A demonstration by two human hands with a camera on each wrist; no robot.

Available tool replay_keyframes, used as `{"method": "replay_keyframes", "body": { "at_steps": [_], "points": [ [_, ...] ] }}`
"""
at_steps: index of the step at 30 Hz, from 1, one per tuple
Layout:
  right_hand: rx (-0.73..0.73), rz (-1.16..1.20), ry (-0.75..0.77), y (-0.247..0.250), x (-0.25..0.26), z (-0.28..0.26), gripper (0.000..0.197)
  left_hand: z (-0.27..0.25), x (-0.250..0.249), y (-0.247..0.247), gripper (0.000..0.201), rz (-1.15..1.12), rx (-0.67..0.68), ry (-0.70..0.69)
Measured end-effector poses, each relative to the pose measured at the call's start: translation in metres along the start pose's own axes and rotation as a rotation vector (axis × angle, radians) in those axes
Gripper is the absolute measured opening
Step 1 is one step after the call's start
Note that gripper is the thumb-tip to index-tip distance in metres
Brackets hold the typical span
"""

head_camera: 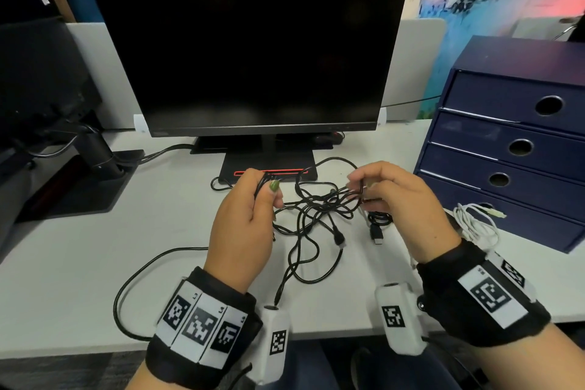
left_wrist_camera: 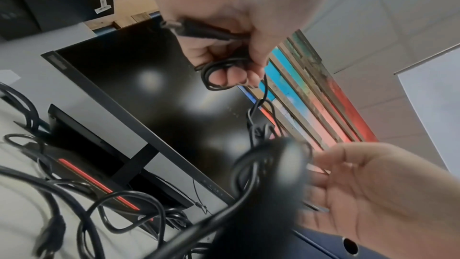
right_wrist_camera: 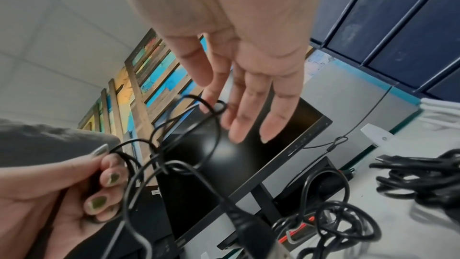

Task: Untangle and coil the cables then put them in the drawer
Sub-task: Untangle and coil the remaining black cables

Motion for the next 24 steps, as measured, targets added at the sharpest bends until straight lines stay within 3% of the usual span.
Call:
{"method": "replay_keyframes", "body": {
  "at_steps": [4,7,16,21,24],
  "points": [
    [0.001,0.003,0.065,-0.007,0.010,-0.004,0.017,-0.001,0.001,-0.007,0.021,0.043,0.035,0.001],
    [0.055,0.058,0.105,-0.017,0.014,-0.006,0.026,-0.001,0.002,-0.013,0.020,0.051,0.055,0.004],
    [0.216,0.054,0.157,-0.049,0.022,-0.013,0.024,-0.004,-0.007,-0.024,0.020,-0.094,0.136,-0.063],
    [0.137,0.012,0.157,-0.050,0.020,-0.017,0.025,-0.006,-0.009,-0.025,0.023,0.037,0.090,-0.084],
    [0.090,-0.137,0.135,-0.052,0.020,-0.017,0.019,-0.006,-0.008,-0.024,0.026,0.016,0.051,-0.063]
  ]
}}
Point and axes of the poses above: each hand's wrist, its own z-axis towards the middle knuckle, its own y-axis out of the back of the hand, x = y × z, the point moved 7 cm from there along z, towards the middle knuckle, and after that the axes turned 13 degrees about x, right-handed, at the moved point
